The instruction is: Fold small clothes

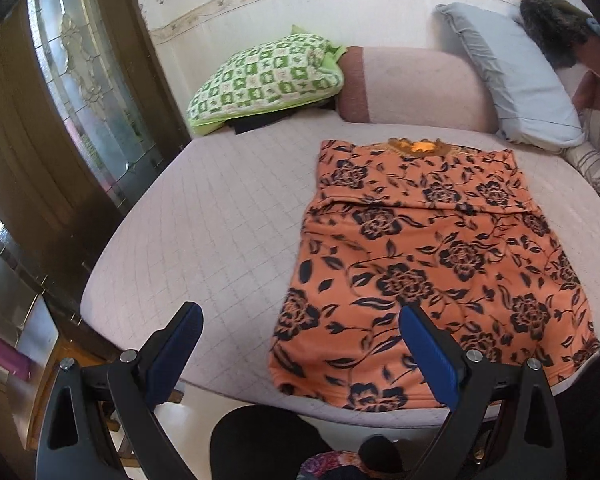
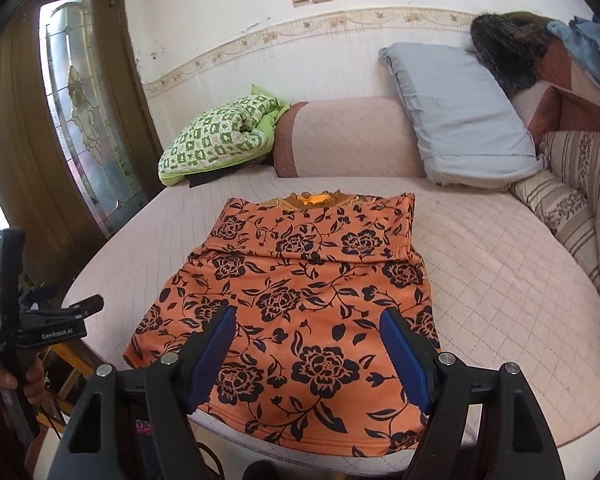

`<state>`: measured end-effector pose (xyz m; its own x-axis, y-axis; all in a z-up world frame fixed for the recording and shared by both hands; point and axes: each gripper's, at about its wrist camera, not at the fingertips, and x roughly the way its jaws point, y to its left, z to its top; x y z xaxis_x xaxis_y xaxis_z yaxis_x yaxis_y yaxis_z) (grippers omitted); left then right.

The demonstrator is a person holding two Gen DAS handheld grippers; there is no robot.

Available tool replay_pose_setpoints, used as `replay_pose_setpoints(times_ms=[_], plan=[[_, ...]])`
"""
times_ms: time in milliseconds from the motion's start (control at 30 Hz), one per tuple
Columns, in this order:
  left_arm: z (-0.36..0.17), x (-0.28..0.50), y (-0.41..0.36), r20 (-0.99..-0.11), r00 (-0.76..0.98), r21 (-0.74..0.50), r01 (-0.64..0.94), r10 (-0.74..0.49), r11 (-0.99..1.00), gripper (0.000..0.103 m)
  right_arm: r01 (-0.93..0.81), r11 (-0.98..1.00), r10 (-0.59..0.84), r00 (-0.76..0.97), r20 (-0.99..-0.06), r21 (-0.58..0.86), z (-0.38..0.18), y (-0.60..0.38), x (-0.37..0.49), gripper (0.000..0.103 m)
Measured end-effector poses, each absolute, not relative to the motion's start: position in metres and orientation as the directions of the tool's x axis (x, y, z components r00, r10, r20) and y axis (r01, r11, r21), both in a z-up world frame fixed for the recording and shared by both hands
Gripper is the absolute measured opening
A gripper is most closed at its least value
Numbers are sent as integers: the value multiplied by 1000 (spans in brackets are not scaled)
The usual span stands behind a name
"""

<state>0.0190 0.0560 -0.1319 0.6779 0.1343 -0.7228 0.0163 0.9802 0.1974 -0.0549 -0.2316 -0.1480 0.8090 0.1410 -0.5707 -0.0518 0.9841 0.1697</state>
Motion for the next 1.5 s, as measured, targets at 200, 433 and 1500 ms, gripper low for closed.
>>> replay_pose_setpoints(times_ms=[200,433,1500], plan=[[-156,23,39,-774,625,193,77,103,978,98,-9,981,125,789,-602,192,-163,-246,-53,78],[-176,22,29,-813,576,180,106,88,978,98,52,970,115,759,-641,236,-183,-269,-50,78],[-223,41,170,-873,464,98,-133,150,986,98,164,949,120,599,-792,268,-247,-287,-26,78]])
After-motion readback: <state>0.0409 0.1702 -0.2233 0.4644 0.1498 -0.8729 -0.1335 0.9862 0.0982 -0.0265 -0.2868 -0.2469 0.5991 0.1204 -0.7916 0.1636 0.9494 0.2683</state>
